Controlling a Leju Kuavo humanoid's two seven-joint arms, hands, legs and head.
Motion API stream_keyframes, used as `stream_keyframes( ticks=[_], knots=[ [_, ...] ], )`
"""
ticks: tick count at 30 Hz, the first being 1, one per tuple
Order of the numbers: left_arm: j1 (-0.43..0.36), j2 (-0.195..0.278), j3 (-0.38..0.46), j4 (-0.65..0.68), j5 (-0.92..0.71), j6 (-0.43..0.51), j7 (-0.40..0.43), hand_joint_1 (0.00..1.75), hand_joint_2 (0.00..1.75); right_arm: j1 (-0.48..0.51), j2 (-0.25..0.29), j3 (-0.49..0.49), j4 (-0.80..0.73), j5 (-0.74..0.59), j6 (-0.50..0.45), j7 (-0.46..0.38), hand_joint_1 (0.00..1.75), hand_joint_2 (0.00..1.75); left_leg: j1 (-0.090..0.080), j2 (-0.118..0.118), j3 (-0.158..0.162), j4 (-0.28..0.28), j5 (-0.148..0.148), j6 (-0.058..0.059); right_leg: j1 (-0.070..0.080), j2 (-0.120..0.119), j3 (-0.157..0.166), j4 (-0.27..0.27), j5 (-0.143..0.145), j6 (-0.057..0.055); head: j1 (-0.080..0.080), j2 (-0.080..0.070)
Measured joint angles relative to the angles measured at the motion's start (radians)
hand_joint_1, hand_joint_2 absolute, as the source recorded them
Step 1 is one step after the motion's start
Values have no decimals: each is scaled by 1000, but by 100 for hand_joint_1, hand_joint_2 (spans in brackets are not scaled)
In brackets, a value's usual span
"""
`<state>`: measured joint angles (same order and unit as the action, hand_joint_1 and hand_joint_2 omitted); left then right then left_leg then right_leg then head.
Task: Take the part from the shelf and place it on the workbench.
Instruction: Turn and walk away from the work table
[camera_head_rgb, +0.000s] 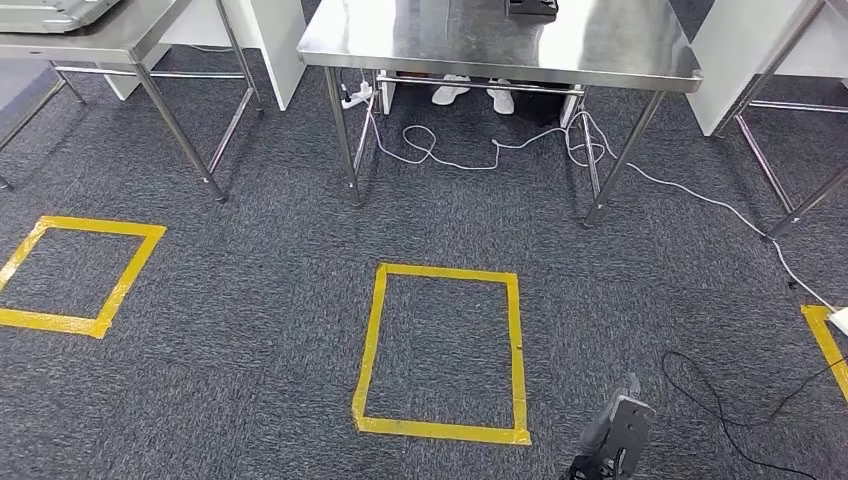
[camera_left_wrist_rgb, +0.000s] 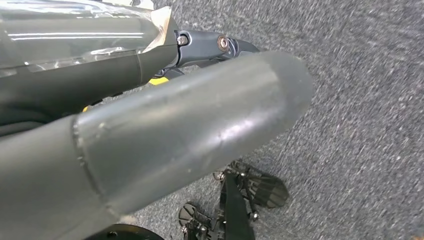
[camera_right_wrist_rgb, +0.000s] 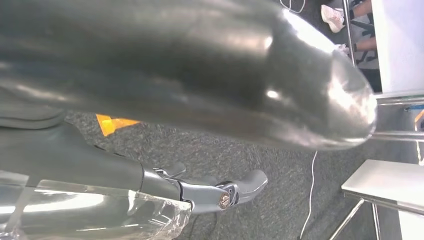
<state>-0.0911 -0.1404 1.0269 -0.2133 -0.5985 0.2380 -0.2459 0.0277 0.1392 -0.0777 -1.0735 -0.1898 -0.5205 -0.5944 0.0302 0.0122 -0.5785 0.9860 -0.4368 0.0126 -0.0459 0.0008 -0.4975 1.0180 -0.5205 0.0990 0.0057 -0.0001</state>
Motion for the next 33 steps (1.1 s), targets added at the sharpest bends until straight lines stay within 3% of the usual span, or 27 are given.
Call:
stream_keyframes(
  ticks=[2,4,6,8,9,10,11,12,14,16,19,20,22,24,25,26,27,29,31,33],
  knots=[
    [0,-1,0,0,0,0,0,0,0,0,-2,-1,0,0,0,0,0,0,-4,-2,-14,14,5,-13,8,4,3,-13,-8,-15,1,0],
    [0,-3,0,1,-1,0,-1,0,0,2,-3,-3,0,1,0,0,0,0,1,-3,-21,24,3,-19,3,3,-10,-7,-5,-40,-6,0],
    [1,-3,0,1,-2,0,0,0,0,1,-3,-4,0,1,0,0,0,0,8,-4,-46,82,-47,-22,3,2,-18,-6,5,-67,-9,0],
    [1,-4,0,1,-1,1,0,0,0,3,-3,-6,0,3,1,0,0,0,8,-6,-95,208,-129,-23,13,1,-29,-6,15,-88,-11,0],
    [1,-4,0,1,-1,2,0,0,0,5,-3,-6,0,5,1,-1,0,0,8,-7,-115,268,-156,-22,18,0,-36,-6,20,-95,-11,0],
    [2,-4,0,1,0,3,-1,0,0,8,-3,-6,0,8,1,-2,0,0,8,-7,-122,301,-164,-20,24,0,-42,-6,24,-100,-11,0],
    [3,-4,0,1,0,3,-1,0,0,10,-3,-7,0,10,1,-3,0,0,7,-8,-108,296,-154,-16,28,0,-46,-5,27,-103,-11,0],
    [3,-4,0,1,0,4,-2,0,0,12,-3,-7,0,13,1,-4,0,0,6,-9,-77,255,-130,-10,32,0,-49,-5,30,-104,-11,0],
    [3,-3,0,1,0,5,-4,0,0,13,-2,-8,0,18,1,-6,0,0,-1,-11,12,121,-86,8,37,1,-51,-5,35,-103,-11,0],
    [2,-3,0,1,0,6,-5,0,0,13,0,-8,0,20,2,-8,0,0,-11,-11,59,41,-72,16,37,0,-53,-5,41,-95,-10,0],
    [2,-5,0,1,0,7,-6,0,0,13,2,-8,0,25,1,-7,0,0,-18,-8,60,11,-59,20,37,-2,-61,-6,49,-77,-11,0],
    [2,-6,0,1,-1,8,-6,0,0,12,1,-9,2,27,1,-5,0,0,-16,-7,60,0,-49,24,38,-2,-69,6,40,-74,-10,0],
    [1,-8,0,1,-1,8,-5,0,0,5,0,-12,16,25,4,3,0,0,-12,-3,56,-16,-32,29,37,-1,-109,86,-8,-77,-7,0],
    [2,-8,0,1,-2,7,-5,0,0,-1,-2,-18,40,19,10,10,0,0,-13,-1,44,-16,-23,31,34,-1,-163,211,-64,-78,-6,0],
    [2,-8,0,1,-2,7,-5,0,0,-2,-3,-21,51,16,13,13,0,0,-13,-1,39,-15,-19,29,32,-1,-177,250,-76,-73,-6,0],
    [3,-9,0,1,-2,6,-5,0,0,-2,-4,-22,60,14,16,15,0,0,-13,-1,36,-15,-17,28,30,-1,-171,252,-72,-65,-6,0],
    [3,-9,0,1,-2,6,-5,0,0,-5,-5,-24,69,10,19,17,0,0,-13,-1,34,-13,-15,26,27,-1,-145,213,-53,-54,-6,0],
    [3,-11,0,2,-2,5,-5,0,0,-18,-7,-30,96,-4,33,20,0,0,-14,3,30,-4,-16,19,22,-15,-66,72,-6,-38,-5,0],
    [3,-12,0,2,-2,6,-5,0,0,-40,-8,-40,136,-24,52,18,0,0,-18,9,25,7,-19,9,23,-24,-27,-14,16,-47,-4,0],
    [3,-12,0,2,-2,6,-5,0,0,-60,-10,-53,181,-41,67,9,0,0,-19,15,23,10,-19,-1,28,-15,-31,-22,20,-68,-6,0]
  ],
)
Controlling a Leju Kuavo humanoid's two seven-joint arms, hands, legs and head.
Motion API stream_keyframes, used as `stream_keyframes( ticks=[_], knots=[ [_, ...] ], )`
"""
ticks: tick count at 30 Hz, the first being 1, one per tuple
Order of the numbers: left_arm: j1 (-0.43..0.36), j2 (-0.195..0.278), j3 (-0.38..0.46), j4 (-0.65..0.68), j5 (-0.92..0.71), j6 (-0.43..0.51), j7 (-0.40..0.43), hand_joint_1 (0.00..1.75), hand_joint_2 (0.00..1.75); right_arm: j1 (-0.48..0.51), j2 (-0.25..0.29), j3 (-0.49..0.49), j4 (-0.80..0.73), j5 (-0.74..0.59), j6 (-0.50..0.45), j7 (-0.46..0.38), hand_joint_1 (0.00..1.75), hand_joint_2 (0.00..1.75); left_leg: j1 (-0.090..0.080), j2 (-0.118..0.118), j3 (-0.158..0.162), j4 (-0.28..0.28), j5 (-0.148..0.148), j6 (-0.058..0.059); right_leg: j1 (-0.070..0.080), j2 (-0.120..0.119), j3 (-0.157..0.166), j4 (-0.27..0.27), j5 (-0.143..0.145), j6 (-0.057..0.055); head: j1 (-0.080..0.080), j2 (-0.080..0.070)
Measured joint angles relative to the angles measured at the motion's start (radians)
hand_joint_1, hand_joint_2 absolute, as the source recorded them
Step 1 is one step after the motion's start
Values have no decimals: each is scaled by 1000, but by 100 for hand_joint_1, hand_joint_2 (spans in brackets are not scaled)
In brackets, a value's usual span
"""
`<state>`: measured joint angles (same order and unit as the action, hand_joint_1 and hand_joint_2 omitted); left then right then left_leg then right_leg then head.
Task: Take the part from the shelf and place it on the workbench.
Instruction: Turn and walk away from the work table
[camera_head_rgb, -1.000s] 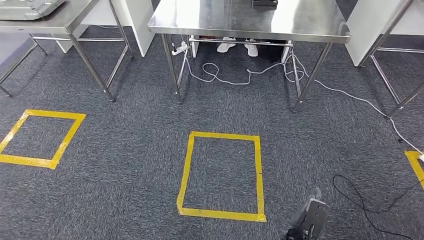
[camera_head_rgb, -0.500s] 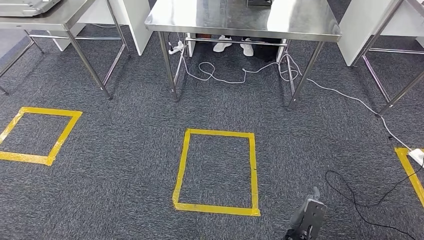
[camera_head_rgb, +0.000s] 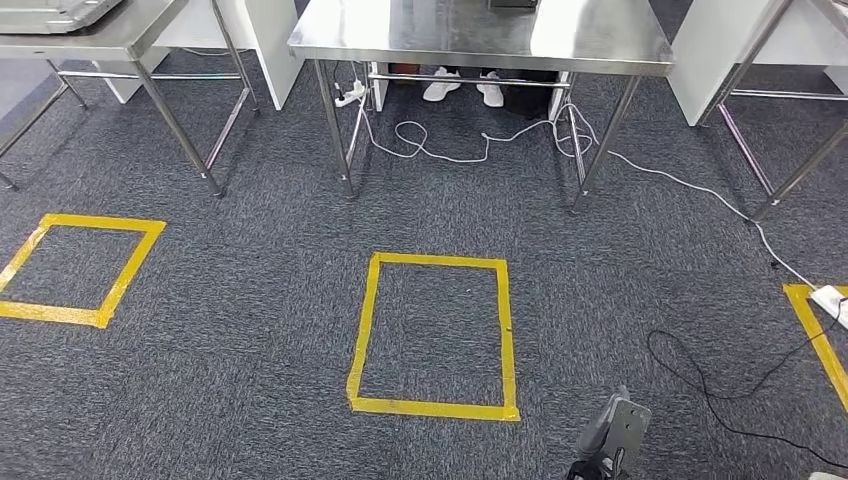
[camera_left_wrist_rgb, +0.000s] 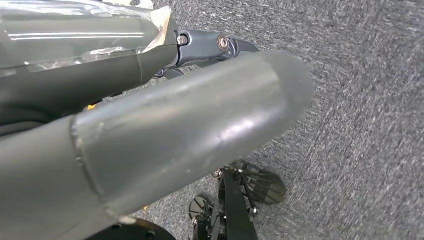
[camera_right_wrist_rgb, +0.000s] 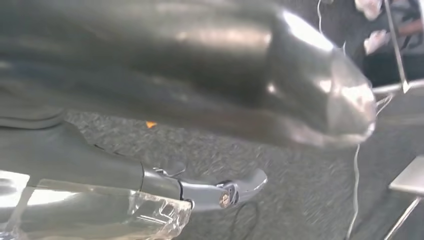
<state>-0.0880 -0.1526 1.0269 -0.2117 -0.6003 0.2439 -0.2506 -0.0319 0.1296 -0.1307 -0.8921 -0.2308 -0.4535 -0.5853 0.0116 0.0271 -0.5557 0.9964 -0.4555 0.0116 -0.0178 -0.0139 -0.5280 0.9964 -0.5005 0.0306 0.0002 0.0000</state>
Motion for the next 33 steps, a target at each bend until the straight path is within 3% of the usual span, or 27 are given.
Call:
stream_keyframes(
  ticks=[2,3,6,7,8,9,10,12,14,16,18,20,22,23,24,26,27,29,31,33],
  knots=[
    [0,0,0,0,-1,0,0,0,0,-13,-2,-12,40,-10,7,-8,0,0,6,-1,-7,13,-12,-11,-3,10,0,-1,8,-17,-1,0],
    [0,0,0,0,-1,1,0,0,0,-18,-2,-16,55,-12,8,-11,0,0,8,-6,-18,40,-35,-15,-5,15,0,-1,13,-25,-2,0],
    [0,-1,0,0,-1,1,-1,0,0,-26,-2,-22,88,-15,8,-13,0,0,10,-21,-96,225,-141,-22,-2,30,-9,-1,22,-39,-4,0],
    [1,-1,0,0,-1,0,-1,0,0,-27,-2,-24,97,-15,8,-13,0,0,10,-22,-116,275,-158,-22,0,37,-12,-1,24,-40,-4,0],
    [2,-1,0,0,-1,-1,-2,0,0,-27,-3,-25,106,-17,8,-13,0,0,10,-23,-120,290,-155,-19,2,44,-13,-1,25,-41,-4,0],
    [2,-1,0,0,-1,-2,-4,0,0,-27,-3,-27,113,-19,8,-13,0,0,9,-26,-105,264,-133,-15,3,53,-13,-1,26,-41,-4,0],
    [3,-1,0,0,-1,-2,-5,0,0,-29,-3,-29,120,-21,9,-12,0,0,9,-36,-72,202,-97,-9,4,64,-12,-1,27,-40,-4,0],
    [3,0,0,0,-6,-4,-7,0,0,-39,-3,-32,142,-23,7,-5,0,0,9,-81,-3,67,-44,6,7,85,-14,0,30,-34,-3,0],
    [4,0,0,0,-14,-6,-7,0,0,-59,-7,-36,186,-10,-4,19,0,0,7,-107,24,10,-34,14,4,105,-23,0,37,-24,-4,0],
    [4,-1,0,0,-22,-10,-6,0,0,-78,-22,-35,265,38,-34,78,0,0,5,-87,26,0,-28,19,2,120,-32,-2,44,-11,-6,0],
    [3,-3,0,0,-30,-13,-3,0,0,-87,-45,-18,361,128,-76,187,0,0,7,-66,30,-19,-15,29,5,91,-52,26,29,-8,-3,0],
    [6,-4,0,1,-37,-13,2,0,0,-87,-67,21,443,241,-117,328,0,0,5,-41,29,-29,-8,35,5,44,-109,131,-23,-13,2,0],
    [11,-4,0,1,-43,-13,10,0,0,-85,-84,77,508,333,-123,464,0,0,2,-11,24,-28,-7,37,1,29,-167,252,-70,-10,4,0],
    [13,-4,-1,1,-47,-12,13,0,0,-80,-91,104,536,357,-108,521,0,0,2,3,23,-27,-7,36,-1,26,-174,273,-74,-2,4,0],
    [13,-4,-2,2,-51,-12,17,0,0,-73,-99,129,562,373,-86,576,0,0,2,16,22,-26,-8,35,-3,22,-157,252,-62,8,5,0],
    [13,-5,-6,4,-61,-10,28,0,0,-56,-109,171,603,389,-37,664,0,0,1,38,22,-20,-12,29,-8,-9,-76,114,-16,27,5,0],
    [14,-5,-8,5,-66,-8,34,0,0,-50,-112,189,618,392,-13,700,0,0,-2,48,21,-15,-16,23,-6,-28,-39,49,2,29,6,0],
    [13,-5,-14,6,-81,-3,49,0,0,-40,-113,210,642,368,40,748,0,0,-8,66,23,-8,-23,12,-2,-46,-10,-9,16,19,4,0],
    [12,-5,-24,6,-99,-2,68,0,0,-24,-114,205,659,304,86,765,0,0,-7,81,28,-7,-27,3,-2,-24,-13,-8,21,5,3,0],
    [10,-5,-33,6,-111,-1,83,0,0,-11,-114,187,671,242,103,769,0,0,1,61,24,16,-51,-7,-9,-6,-12,-11,27,-9,2,0]
  ],
)
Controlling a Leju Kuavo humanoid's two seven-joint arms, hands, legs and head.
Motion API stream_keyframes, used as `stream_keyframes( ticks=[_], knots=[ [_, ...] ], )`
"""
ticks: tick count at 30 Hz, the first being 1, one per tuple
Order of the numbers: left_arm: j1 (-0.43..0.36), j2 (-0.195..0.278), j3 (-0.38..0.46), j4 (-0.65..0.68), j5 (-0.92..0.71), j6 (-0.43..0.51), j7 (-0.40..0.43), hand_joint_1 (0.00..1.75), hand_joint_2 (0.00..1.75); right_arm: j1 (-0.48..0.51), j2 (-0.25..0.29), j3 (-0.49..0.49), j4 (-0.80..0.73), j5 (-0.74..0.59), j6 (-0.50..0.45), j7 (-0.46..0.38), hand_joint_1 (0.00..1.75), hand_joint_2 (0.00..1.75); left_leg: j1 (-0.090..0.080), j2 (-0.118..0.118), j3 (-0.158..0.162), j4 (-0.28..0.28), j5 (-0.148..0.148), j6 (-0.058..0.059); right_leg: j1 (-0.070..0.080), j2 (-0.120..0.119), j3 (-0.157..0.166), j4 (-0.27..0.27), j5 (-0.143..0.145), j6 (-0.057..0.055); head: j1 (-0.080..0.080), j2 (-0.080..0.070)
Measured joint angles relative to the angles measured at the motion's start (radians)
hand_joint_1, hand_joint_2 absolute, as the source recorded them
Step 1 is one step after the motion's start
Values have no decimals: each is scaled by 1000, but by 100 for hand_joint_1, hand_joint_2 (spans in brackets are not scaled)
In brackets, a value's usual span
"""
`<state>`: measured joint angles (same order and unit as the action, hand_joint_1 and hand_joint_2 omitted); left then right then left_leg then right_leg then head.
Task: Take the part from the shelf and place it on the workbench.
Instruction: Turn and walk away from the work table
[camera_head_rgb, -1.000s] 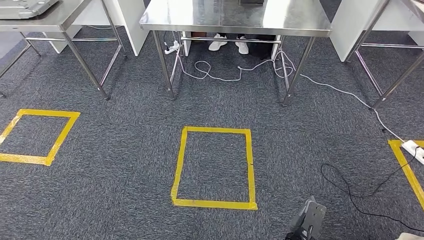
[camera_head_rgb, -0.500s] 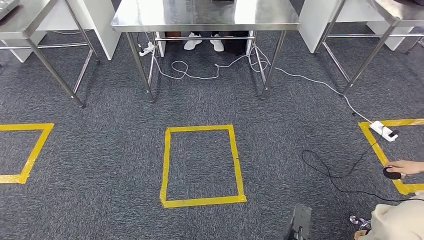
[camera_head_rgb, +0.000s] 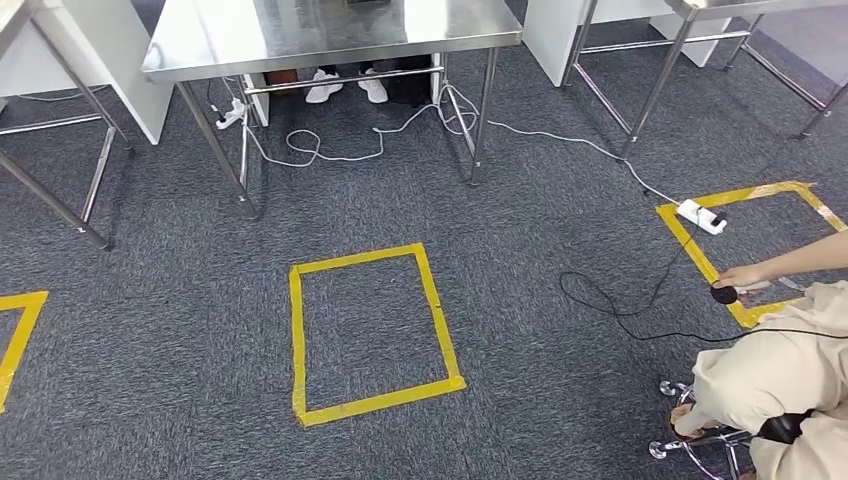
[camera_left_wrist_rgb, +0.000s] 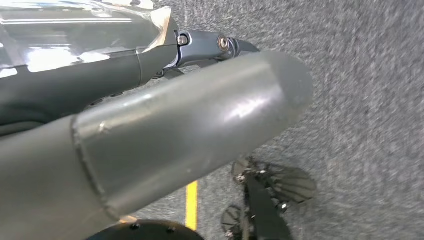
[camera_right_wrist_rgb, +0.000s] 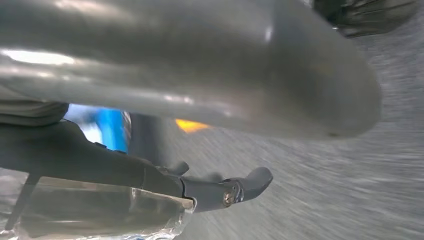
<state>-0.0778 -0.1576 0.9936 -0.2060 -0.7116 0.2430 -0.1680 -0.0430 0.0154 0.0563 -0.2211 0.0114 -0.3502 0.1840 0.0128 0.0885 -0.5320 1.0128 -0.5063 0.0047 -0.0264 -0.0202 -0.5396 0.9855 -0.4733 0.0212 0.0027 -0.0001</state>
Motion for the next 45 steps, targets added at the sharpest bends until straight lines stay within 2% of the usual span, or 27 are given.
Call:
stream_keyframes(
  ticks=[3,5,6,7,9,11,12,13,15,18,20,21,22,24,26,28,29,31,33,35,36,37,38,40,42,44,45],
  knots=[
    [3,0,-12,1,-16,4,20,0,0,5,0,-25,10,-29,0,1,0,0,7,-72,-69,170,-108,-10,-3,30,-6,-1,11,-19,-4,0],
    [6,0,-19,1,-25,7,32,0,0,5,0,-36,17,-32,-4,2,0,0,8,-86,-108,266,-141,-13,-1,55,-10,0,15,-21,-4,0],
    [7,0,-21,1,-28,8,35,0,0,6,0,-40,20,-32,-5,3,0,0,9,-88,-103,260,-126,-12,-1,67,-11,1,16,-20,-4,0],
    [8,0,-23,1,-31,9,38,0,0,6,0,-44,23,-31,-6,6,0,0,10,-93,-79,214,-95,-12,-2,80,-11,3,17,-18,-4,0],
    [7,0,-26,1,-34,10,44,0,0,5,1,-48,27,-22,-6,14,0,0,17,-130,-11,76,-31,-10,0,105,-14,9,18,-13,-4,0],
    [8,0,-33,2,-36,10,52,0,0,3,2,-49,29,-5,-3,24,0,0,19,-167,23,0,-11,-7,3,126,-24,15,23,-2,-2,0],
    [8,0,-36,3,-36,10,57,0,0,3,4,-49,30,6,-2,27,0,0,16,-171,23,-6,-13,-4,4,137,-30,15,27,6,-2,0],
    [8,-2,-39,3,-37,11,62,0,0,4,6,-47,32,17,-3,31,0,0,13,-158,22,-7,-9,3,3,147,-38,12,32,14,-2,0],
    [8,-4,-41,3,-38,16,71,0,0,6,12,-38,36,39,-6,38,0,0,10,-131,20,-16,3,23,4,124,-55,27,25,23,-1,0],
    [13,-6,-41,3,-35,23,79,0,0,2,23,-24,38,58,-16,40,0,0,6,-85,13,-23,14,40,6,47,-130,181,-59,10,5,0],
    [17,-6,-41,3,-32,26,81,0,0,1,29,-18,38,63,-23,35,0,0,3,-52,7,-23,15,41,4,34,-173,292,-104,13,6,0],
    [17,-6,-40,3,-32,27,81,0,0,2,31,-16,38,64,-27,33,0,0,2,-36,6,-22,15,41,4,30,-167,299,-105,19,6,0],
    [17,-6,-40,3,-32,29,81,0,0,3,31,-14,38,66,-30,32,0,0,2,-23,6,-22,15,41,3,24,-138,262,-91,28,7,0],
    [17,-7,-40,3,-31,32,82,0,0,2,32,-11,38,69,-39,31,0,0,-1,0,9,-21,14,36,5,-15,-44,117,-52,39,9,0],
    [17,-7,-40,3,-28,37,83,0,0,-2,34,-5,38,73,-46,31,0,0,-9,20,12,-17,11,27,12,-49,14,21,-26,32,9,0],
    [14,-7,-40,3,-26,41,84,0,0,-2,35,-2,39,76,-52,30,0,0,-11,39,16,-16,10,17,17,-39,13,8,-17,17,5,0],
    [11,-7,-40,3,-25,43,86,0,0,-1,35,-1,39,76,-59,30,0,0,-8,39,17,-14,7,11,11,-30,12,7,-15,11,4,0],
    [9,-6,-40,3,-24,51,92,0,0,0,36,0,40,76,-82,28,0,0,-1,-6,3,25,-27,-2,2,-11,12,4,-8,-6,3,0],
    [12,-5,-39,3,-24,58,102,0,0,-2,41,-1,40,75,-108,25,0,0,2,-68,-47,143,-100,-8,0,9,8,3,-1,-19,1,0],
    [16,-4,-38,3,-22,65,112,0,0,-1,48,-1,40,76,-125,22,0,0,2,-86,-102,264,-148,-10,3,33,3,4,2,-24,1,0],
    [17,-3,-37,3,-20,67,114,0,0,-1,52,0,40,77,-130,20,0,0,3,-88,-109,279,-142,-9,4,47,3,5,3,-24,1,0],
    [17,-1,-36,3,-18,70,116,0,0,0,55,0,40,79,-133,20,0,0,5,-91,-97,253,-115,-9,4,61,3,6,4,-24,1,0],
    [17,0,-35,3,-15,74,119,0,0,0,59,0,40,83,-135,20,0,0,9,-99,-71,195,-76,-9,4,75,4,8,4,-23,1,0],
    [15,3,-30,3,-8,87,128,0,0,-5,67,4,40,95,-136,20,0,0,17,-141,-13,64,-18,-7,7,100,0,15,4,-19,1,0],
    [13,3,-20,3,3,102,136,0,0,-10,73,14,40,111,-135,21,0,0,16,-166,8,8,-7,-3,10,122,-14,20,8,-5,2,0],
    [9,3,-13,3,11,112,141,0,0,-11,78,23,41,123,-134,21,0,0,11,-147,6,2,-3,9,10,138,-30,19,15,12,2,0],
    [7,2,-12,3,13,114,143,0,0,-11,79,26,42,127,-134,21,0,0,10,-136,6,-2,1,17,11,127,-38,27,12,16,2,0]
  ],
)
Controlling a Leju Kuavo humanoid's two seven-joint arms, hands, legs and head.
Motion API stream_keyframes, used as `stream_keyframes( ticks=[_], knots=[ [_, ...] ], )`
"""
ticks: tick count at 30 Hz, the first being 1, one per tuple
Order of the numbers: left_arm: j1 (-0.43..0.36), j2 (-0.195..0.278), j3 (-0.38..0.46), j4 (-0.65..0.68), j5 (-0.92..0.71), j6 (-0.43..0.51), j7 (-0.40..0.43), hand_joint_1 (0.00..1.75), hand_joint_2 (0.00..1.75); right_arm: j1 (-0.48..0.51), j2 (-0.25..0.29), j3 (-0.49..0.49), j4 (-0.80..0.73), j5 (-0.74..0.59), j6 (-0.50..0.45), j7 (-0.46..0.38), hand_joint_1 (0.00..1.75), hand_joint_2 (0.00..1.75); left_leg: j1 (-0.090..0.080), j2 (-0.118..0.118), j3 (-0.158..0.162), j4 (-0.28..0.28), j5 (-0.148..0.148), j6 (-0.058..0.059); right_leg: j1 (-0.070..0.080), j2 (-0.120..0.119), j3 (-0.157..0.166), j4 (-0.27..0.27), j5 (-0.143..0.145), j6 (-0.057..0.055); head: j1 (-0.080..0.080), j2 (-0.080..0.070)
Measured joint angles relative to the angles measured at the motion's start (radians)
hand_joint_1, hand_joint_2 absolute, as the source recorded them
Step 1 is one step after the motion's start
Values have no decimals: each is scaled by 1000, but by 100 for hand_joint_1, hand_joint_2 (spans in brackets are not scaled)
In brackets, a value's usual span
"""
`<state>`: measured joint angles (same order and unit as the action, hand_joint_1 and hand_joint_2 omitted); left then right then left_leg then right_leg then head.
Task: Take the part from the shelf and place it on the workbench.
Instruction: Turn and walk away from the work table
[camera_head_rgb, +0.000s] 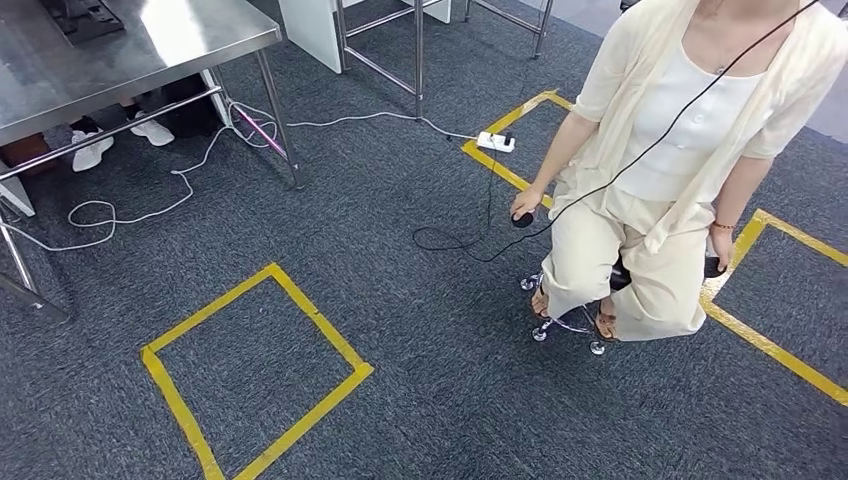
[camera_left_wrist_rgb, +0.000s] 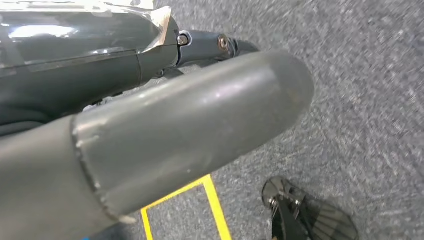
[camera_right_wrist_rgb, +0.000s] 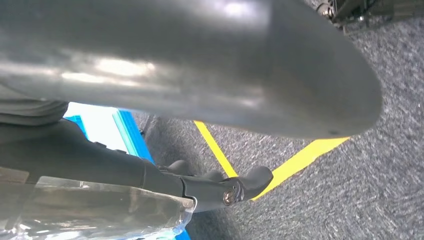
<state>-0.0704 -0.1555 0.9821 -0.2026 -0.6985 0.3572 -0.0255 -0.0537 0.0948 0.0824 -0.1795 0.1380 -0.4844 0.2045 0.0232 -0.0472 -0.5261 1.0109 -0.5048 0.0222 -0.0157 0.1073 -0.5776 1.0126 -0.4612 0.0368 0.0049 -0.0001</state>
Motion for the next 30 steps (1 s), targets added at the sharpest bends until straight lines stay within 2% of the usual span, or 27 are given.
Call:
stream_keyframes(
  ticks=[1,3,5,6,7,8,9,10,11,12,13,14,15,16,17,18,19,20,21,22,23,24,25,27,28,29,30],
  knots=[
    [-1,0,2,0,3,3,1,0,0,0,2,2,1,3,1,0,0,0,1,13,-1,-4,5,9,2,-21,-15,25,-14,-1,2,0],
    [-1,-1,8,0,10,9,3,0,0,-4,3,10,1,13,4,0,0,0,-1,41,-3,-8,9,20,3,-74,-69,135,-69,-9,6,0],
    [0,-1,19,0,20,18,6,0,0,-5,4,22,1,26,12,-3,0,0,-5,72,-7,-8,10,22,1,-92,-126,258,-118,-9,8,0],
    [0,-1,24,0,24,23,7,0,0,-4,4,27,1,33,15,-5,0,0,-7,86,-8,-8,10,22,0,-95,-133,282,-123,-4,8,0],
    [0,-2,28,0,28,27,7,0,0,-4,4,32,1,38,18,-8,0,0,-7,99,-8,-8,10,22,0,-98,-117,261,-112,3,8,0],
    [-1,-2,32,0,31,31,5,0,0,-3,3,37,1,42,19,-9,0,0,-8,112,-7,-8,9,21,0,-108,-80,202,-90,11,8,0],
    [-2,-3,36,0,31,33,2,0,0,-4,3,41,1,44,20,-10,0,0,-9,123,-5,-7,9,20,0,-130,-32,122,-66,15,9,0],
    [-2,-4,39,0,29,33,-2,0,0,-5,2,44,1,45,20,-10,0,0,-11,133,-3,-7,7,16,4,-153,6,53,-45,16,9,0],
    [-2,-4,40,0,24,33,-6,0,0,-7,2,46,1,43,19,-10,0,0,-14,142,0,-6,5,11,7,-170,30,6,-32,11,8,0],
    [-2,-4,40,0,16,31,-10,0,0,-8,2,46,1,40,18,-10,0,0,-16,150,3,-6,3,5,11,-178,38,-13,-26,5,7,0],
    [-3,-4,40,0,6,27,-14,0,0,-8,1,47,1,35,18,-9,0,0,-17,159,6,-7,1,0,15,-170,35,-14,-24,-2,6,0],
    [-3,-4,40,0,-3,23,-18,0,0,-6,1,46,1,28,17,-9,0,0,-16,167,9,-7,0,-6,13,-158,35,-16,-21,-9,6,0],
    [-4,-4,39,0,-12,16,-22,0,0,-5,0,46,1,20,16,-8,0,0,-13,160,10,-3,-6,-13,8,-148,37,-18,-18,-15,5,0],
    [-4,-3,39,0,-20,9,-26,0,0,-3,0,45,2,10,16,-7,0,0,-10,140,4,15,-23,-19,2,-138,39,-20,-13,-23,4,0],
    [-4,-2,38,0,-28,0,-30,0,0,-2,0,44,2,0,15,-6,0,0,-7,112,-11,52,-50,-24,-4,-129,41,-22,-9,-31,3,0],
    [-2,0,36,0,-34,-10,-35,0,0,-2,0,41,2,-9,13,-4,0,0,-5,81,-37,112,-87,-27,-7,-119,40,-22,-6,-38,2,0],
    [1,1,34,0,-39,-18,-40,0,0,-1,0,38,2,-17,11,-3,0,0,-4,60,-68,182,-124,-29,-6,-108,37,-22,-3,-42,1,0],
    [3,3,31,0,-43,-26,-45,0,0,0,1,34,2,-23,8,-2,0,0,-3,51,-96,244,-148,-31,-5,-96,35,-22,-2,-44,1,0],
    [5,5,28,0,-45,-31,-51,0,0,1,1,30,2,-29,4,-3,0,0,-2,47,-113,280,-154,-33,-4,-83,35,-21,-2,-44,1,0],
    [7,8,25,0,-47,-37,-58,0,0,3,2,25,2,-34,0,-5,0,0,0,46,-111,274,-136,-34,-4,-69,35,-20,-2,-44,1,0],
    [7,10,22,0,-48,-41,-66,0,0,4,2,20,2,-38,-3,-8,0,0,3,42,-92,230,-102,-35,-5,-55,37,-18,-2,-43,1,0],
    [7,12,21,-1,-49,-45,-73,0,0,5,3,17,2,-41,-5,-11,0,0,8,30,-62,163,-62,-36,-5,-42,37,-14,-2,-42,1,0],
    [7,13,20,-1,-50,-48,-78,0,0,4,4,14,2,-43,-6,-15,0,0,13,4,-33,96,-33,-36,-3,-30,34,-8,-4,-39,1,0],
    [6,14,20,-1,-51,-51,-83,0,0,1,5,10,2,-45,-10,-22,0,0,15,-34,-5,24,-13,-31,1,-8,20,1,-4,-27,1,0],
    [5,14,19,-1,-52,-52,-84,0,0,0,5,8,2,-45,-11,-24,0,0,12,-39,-4,17,-16,-25,2,3,10,2,-2,-18,1,0],
    [5,14,17,-1,-52,-53,-84,0,0,1,5,6,2,-45,-13,-25,0,0,9,-27,-5,16,-14,-16,2,13,2,0,1,-9,1,0],
    [3,14,15,-1,-52,-53,-85,0,0,2,5,3,2,-45,-14,-25,0,0,7,-15,-5,12,-10,-6,1,9,-4,3,2,-2,1,0]
  ],
)
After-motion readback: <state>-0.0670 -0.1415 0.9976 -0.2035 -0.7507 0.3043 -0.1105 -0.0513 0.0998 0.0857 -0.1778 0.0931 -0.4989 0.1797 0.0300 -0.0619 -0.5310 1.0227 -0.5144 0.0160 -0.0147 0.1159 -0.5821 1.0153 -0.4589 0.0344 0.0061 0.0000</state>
